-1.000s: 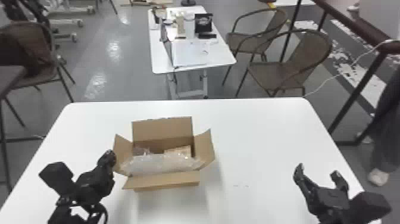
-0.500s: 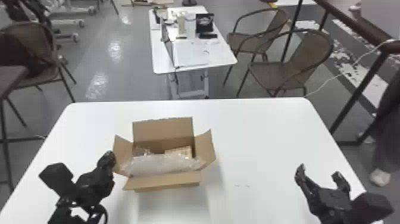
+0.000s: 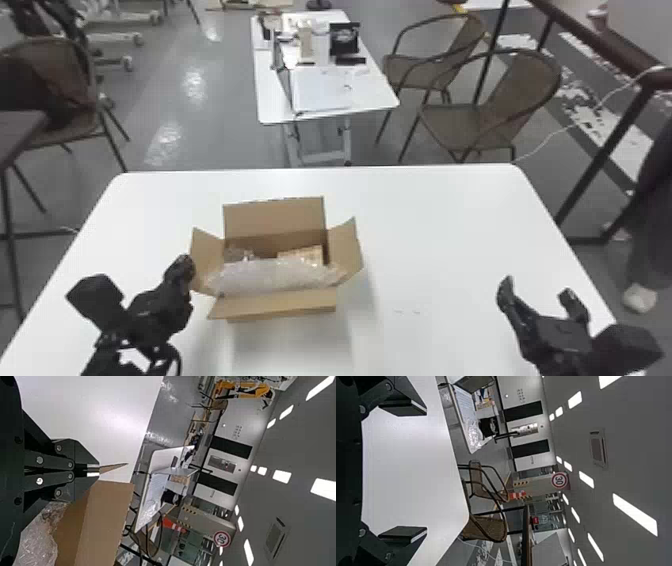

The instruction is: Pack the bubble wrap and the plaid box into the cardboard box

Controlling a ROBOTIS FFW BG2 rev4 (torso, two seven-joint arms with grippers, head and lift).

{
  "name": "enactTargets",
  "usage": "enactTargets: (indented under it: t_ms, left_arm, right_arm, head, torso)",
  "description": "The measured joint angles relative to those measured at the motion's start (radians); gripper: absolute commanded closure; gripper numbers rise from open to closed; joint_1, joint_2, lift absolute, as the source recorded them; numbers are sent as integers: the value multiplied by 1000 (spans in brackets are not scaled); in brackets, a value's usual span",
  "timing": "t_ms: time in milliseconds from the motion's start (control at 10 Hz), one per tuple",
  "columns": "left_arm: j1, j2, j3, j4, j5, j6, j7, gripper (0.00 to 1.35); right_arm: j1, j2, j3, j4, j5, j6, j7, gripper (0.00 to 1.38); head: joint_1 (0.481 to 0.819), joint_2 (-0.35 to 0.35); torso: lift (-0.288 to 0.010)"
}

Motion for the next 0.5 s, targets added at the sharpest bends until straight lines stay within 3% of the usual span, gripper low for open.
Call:
enactTargets:
  t_ms: [300, 500]
  left_arm:
    - [-1, 0, -1, 7, 5, -5, 2, 1202]
    - [4, 0, -6, 25, 33, -32, 44, 1202]
  right_arm:
    - [0, 0, 0, 1, -2, 0, 0, 231]
    - [0, 0, 0, 2, -4, 0, 0, 231]
  head:
    - [695, 24]
    - [695, 31]
  torso:
    - [0]
    - [0]
